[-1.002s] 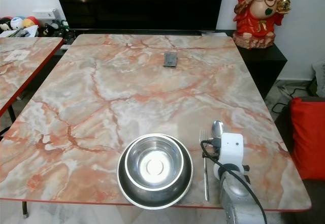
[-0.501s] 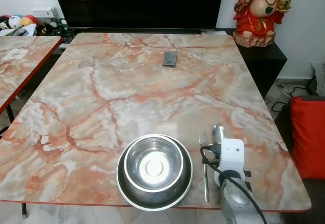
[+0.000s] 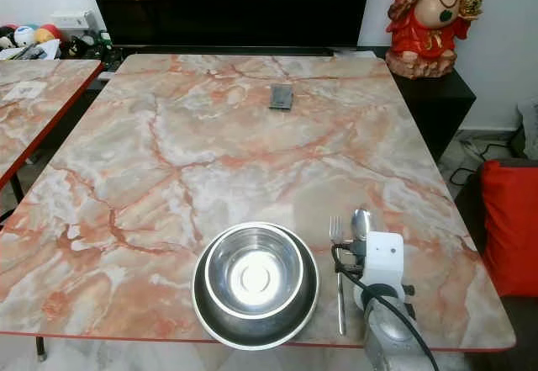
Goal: Setting the table
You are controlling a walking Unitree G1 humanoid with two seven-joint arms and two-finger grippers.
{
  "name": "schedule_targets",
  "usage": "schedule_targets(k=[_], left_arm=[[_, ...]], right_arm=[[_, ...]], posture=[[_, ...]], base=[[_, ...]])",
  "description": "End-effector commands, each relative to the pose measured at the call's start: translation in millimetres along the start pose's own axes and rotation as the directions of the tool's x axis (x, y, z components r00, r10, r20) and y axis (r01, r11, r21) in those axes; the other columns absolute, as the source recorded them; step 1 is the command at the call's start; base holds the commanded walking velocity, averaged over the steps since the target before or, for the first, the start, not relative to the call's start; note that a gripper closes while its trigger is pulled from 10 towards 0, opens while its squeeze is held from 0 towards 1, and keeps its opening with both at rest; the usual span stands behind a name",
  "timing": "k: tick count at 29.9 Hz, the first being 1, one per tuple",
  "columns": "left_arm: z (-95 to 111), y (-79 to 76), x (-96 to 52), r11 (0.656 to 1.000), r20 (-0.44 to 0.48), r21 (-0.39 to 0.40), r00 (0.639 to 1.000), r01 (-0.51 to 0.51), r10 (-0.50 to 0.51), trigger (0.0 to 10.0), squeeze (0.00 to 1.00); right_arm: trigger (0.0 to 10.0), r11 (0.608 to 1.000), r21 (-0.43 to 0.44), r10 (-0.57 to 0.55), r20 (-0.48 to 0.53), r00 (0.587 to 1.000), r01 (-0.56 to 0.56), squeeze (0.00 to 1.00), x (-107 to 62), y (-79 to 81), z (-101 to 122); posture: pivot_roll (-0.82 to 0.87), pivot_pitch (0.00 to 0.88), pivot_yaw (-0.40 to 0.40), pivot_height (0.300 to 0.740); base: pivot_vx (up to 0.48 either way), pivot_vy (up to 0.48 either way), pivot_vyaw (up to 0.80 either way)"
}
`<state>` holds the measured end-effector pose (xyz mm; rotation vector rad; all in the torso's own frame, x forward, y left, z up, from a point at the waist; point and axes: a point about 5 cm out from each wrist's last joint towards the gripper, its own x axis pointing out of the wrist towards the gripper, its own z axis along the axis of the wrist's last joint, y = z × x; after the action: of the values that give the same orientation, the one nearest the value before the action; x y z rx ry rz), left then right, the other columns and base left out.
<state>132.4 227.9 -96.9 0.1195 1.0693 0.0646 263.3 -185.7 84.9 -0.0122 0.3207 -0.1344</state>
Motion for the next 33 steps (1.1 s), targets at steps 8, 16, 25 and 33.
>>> schedule_targets(k=[8, 16, 25, 33], left_arm=[[-7.9, 3.0, -1.5, 1.0, -0.033, 0.014, 0.999, -0.004, 0.004, 10.0, 0.0], [-8.0, 2.9, -1.6, 1.0, -0.033, 0.013, 0.999, -0.003, 0.003, 10.0, 0.0], [-8.0, 3.4, -1.6, 1.0, -0.033, 0.014, 0.999, -0.004, 0.005, 10.0, 0.0], [-8.1, 3.7, -1.7, 1.0, -0.033, 0.014, 0.999, -0.005, 0.005, 10.0, 0.0]], right_arm=[[10.0, 1.0, -0.004, 0.024, -0.029, 0.999, -0.024, 0.0, 0.4, 4.0, -6.6], [10.0, 1.0, -0.014, 0.012, -0.036, 0.999, -0.013, 0.0, 0.9, 1.8, -7.7], [10.0, 1.0, -0.015, 0.01, -0.045, 0.999, -0.011, 0.12, 0.6, 1.7, -9.2], [10.0, 1.0, -0.015, 0.013, -0.046, 0.999, -0.014, 0.13, 0.4, 2.1, -9.1]], posture=[[-0.04, 0.118, 0.013, 0.74], [-0.04, 0.118, 0.013, 0.74], [-0.04, 0.118, 0.014, 0.74], [-0.04, 0.118, 0.014, 0.74]], base=[[0.0, 0.0, 0.0], [0.0, 0.0, 0.0], [0.0, 0.0, 0.0], [0.0, 0.0, 0.0]])
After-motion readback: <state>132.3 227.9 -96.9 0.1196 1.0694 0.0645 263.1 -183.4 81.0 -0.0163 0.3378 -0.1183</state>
